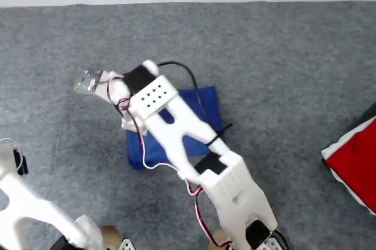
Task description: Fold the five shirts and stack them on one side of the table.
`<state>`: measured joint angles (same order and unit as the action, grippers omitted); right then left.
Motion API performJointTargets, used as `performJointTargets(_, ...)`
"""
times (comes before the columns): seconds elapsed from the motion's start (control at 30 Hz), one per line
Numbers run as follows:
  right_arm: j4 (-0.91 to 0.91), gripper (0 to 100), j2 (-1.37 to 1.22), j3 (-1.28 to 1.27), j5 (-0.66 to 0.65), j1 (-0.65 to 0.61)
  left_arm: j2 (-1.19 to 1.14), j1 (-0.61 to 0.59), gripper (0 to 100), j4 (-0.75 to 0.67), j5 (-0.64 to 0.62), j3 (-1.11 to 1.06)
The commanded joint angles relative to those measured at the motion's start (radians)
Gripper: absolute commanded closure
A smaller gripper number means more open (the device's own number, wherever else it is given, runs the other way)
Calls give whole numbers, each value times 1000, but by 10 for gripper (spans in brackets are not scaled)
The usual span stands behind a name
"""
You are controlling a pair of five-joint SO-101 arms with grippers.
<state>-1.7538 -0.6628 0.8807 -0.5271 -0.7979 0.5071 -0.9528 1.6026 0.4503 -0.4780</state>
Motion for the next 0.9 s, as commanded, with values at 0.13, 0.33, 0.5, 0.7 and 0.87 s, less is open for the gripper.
performJointTargets(0.13, -24, 987, 28, 41, -29, 136, 31, 8, 914, 3, -15, 39)
performJointTargets(0.33, -7, 988, -111, 48, -40, 308, 31, 8, 914, 6, -17, 44)
performJointTargets(0.5, -5, 988, -130, 48, -40, 429, 31, 8, 914, 8, -17, 44)
performJointTargets(0.7, -5, 988, -193, 46, -40, 487, 31, 9, 914, 5, -17, 44)
performJointTargets(0.87, -5, 988, -243, 48, -41, 526, 31, 9, 914, 8, -17, 44)
